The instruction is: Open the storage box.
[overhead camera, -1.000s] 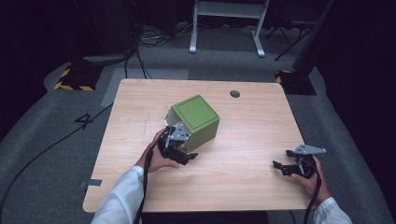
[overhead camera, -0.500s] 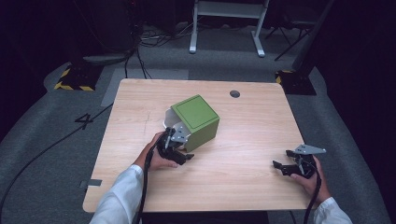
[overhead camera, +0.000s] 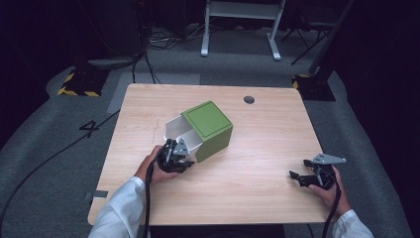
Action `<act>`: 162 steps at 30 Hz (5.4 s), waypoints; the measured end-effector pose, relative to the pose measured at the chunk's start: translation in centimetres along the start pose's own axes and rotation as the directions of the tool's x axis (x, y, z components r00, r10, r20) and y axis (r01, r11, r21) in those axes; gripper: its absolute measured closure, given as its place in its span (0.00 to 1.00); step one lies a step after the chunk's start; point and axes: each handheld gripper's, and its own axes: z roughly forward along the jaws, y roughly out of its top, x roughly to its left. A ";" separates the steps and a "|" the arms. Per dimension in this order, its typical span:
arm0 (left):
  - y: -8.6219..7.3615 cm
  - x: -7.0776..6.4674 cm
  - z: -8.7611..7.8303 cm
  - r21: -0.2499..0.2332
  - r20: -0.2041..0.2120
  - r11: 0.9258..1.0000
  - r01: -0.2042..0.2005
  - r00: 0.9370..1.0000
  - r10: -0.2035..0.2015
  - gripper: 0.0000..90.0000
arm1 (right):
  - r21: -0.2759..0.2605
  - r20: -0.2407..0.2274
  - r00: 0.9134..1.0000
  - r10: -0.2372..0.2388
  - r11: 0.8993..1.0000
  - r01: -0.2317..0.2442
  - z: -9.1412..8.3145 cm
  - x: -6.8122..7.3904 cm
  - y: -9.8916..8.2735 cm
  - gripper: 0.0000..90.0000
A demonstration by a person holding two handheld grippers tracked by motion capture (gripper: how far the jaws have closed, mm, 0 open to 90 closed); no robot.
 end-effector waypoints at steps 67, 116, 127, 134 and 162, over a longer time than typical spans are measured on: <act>-4.6 -1.4 -3.2 -0.037 0.061 0.999 0.040 0.997 -0.037 0.67 | 0.000 -0.001 1.000 -0.001 1.000 0.001 0.0 0.0 0.0 0.17; -9.4 0.2 -11.4 -0.078 -0.301 0.986 0.145 0.940 -0.162 0.19 | 0.000 0.000 1.000 -0.001 1.000 0.001 0.0 0.0 0.0 0.17; -13.2 0.9 -10.7 -0.025 -0.324 0.972 0.232 0.918 -0.227 0.20 | 0.000 0.000 1.000 -0.001 1.000 0.001 0.0 0.0 0.0 0.17; -14.8 1.3 -10.0 -0.004 -0.312 0.960 0.281 0.911 -0.268 0.20 | 0.000 0.000 1.000 0.000 1.000 0.000 0.0 0.0 0.0 0.17; -17.1 1.3 -9.2 -0.100 -0.235 0.904 0.416 0.873 -0.427 0.18 | 0.000 -0.001 1.000 -0.002 1.000 0.002 0.0 0.0 0.0 0.17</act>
